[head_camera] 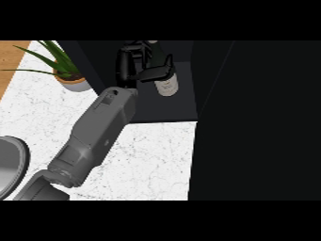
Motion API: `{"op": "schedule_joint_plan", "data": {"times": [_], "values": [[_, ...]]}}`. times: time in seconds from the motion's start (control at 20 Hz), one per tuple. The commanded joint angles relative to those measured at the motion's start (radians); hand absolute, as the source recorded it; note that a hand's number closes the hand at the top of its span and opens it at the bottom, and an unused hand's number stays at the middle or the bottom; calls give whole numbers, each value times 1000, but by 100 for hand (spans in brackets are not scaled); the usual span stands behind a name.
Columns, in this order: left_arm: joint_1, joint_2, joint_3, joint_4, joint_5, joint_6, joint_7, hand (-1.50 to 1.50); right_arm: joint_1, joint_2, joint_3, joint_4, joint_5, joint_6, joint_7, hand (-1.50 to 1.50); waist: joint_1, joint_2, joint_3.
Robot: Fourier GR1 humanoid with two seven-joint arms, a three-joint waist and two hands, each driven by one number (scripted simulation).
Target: Pick up the wine, place it into the cabinet and close the cabinet
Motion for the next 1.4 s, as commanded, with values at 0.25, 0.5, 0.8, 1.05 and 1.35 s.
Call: {"op": "schedule_joint_plan", "data": {"times": [0.25, 0.5, 0.8, 1.05, 1.35], "values": [[-39, -3, 105, 91, 105, -53, -39, 150, 17, 21, 49, -31, -28, 7, -1, -150, -12, 4, 0], [-69, 13, 138, 130, 116, -93, -27, 150, -20, 33, 57, -65, -30, -37, 61, -150, -11, 4, -1], [-70, 33, 144, 188, 107, -120, -66, 150, -37, 20, 33, -20, -45, -11, 25, -150, -23, 13, -1], [-67, -3, 141, 216, 93, -85, -102, 150, -29, 34, 61, 16, 9, 2, -33, -150, -19, 12, 0], [-55, 26, 130, 247, 60, -53, -99, -150, 45, 30, 43, -18, -13, 18, -53, -150, -19, 8, 0]]}}
